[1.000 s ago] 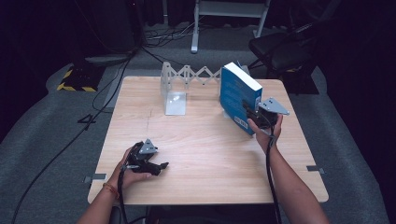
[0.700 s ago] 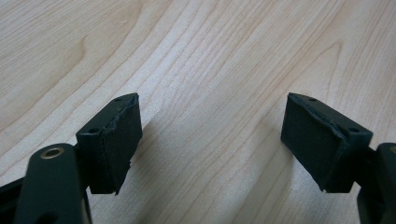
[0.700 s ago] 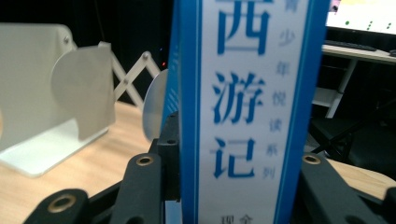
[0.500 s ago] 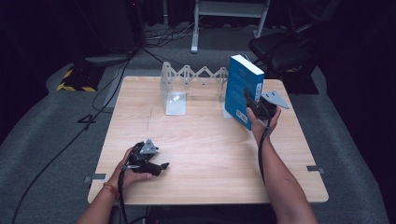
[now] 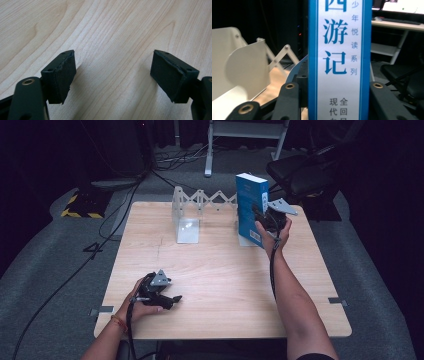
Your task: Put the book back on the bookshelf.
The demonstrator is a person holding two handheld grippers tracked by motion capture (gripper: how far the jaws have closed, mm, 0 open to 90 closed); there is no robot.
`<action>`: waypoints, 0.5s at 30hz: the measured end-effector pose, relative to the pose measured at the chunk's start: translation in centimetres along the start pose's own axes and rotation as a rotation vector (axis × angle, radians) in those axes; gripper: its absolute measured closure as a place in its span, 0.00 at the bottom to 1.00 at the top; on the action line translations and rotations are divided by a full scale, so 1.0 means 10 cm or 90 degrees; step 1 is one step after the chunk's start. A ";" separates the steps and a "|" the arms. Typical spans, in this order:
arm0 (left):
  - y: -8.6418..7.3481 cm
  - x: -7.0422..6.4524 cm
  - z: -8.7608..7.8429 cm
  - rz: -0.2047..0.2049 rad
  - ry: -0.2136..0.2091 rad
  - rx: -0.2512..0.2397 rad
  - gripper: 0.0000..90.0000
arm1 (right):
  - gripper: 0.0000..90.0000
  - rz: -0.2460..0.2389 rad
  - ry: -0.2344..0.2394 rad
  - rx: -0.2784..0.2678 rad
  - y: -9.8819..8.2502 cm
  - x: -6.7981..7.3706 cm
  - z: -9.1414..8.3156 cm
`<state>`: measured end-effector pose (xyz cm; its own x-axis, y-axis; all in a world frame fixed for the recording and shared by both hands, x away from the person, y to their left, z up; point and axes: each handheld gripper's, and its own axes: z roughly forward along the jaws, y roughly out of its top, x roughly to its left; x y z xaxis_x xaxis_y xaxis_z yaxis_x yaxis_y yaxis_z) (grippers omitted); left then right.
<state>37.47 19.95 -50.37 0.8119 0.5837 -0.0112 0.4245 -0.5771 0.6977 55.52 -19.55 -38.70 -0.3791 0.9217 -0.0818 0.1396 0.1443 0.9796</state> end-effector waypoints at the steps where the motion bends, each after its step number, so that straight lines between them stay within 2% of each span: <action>1: 0.00 0.00 0.00 -0.002 -0.001 0.000 0.23 | 0.69 0.002 -0.007 -0.009 0.00 0.00 0.02; 3: 0.00 0.00 0.00 -0.001 -0.003 0.001 0.23 | 0.69 0.015 -0.019 -0.031 -0.01 -0.01 0.03; 6: 0.00 0.00 0.00 0.002 -0.004 0.001 0.23 | 0.69 0.031 -0.012 -0.048 0.00 -0.02 0.04; 8: 0.00 0.00 0.00 0.003 -0.005 0.001 0.23 | 0.69 0.024 -0.017 -0.049 -0.02 0.02 0.05; 12: 0.00 -0.01 0.00 0.007 -0.008 0.000 0.24 | 0.68 0.014 -0.006 -0.043 -0.13 0.06 0.06; 15: 0.00 -0.01 0.00 0.006 -0.008 0.000 0.24 | 0.68 0.030 0.007 -0.056 -0.21 0.05 0.00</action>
<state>37.34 19.87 -50.38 0.8212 0.5704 -0.0138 0.4165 -0.5827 0.6978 55.01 -19.37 -40.79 -0.3837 0.9228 -0.0341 0.0761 0.0684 0.9948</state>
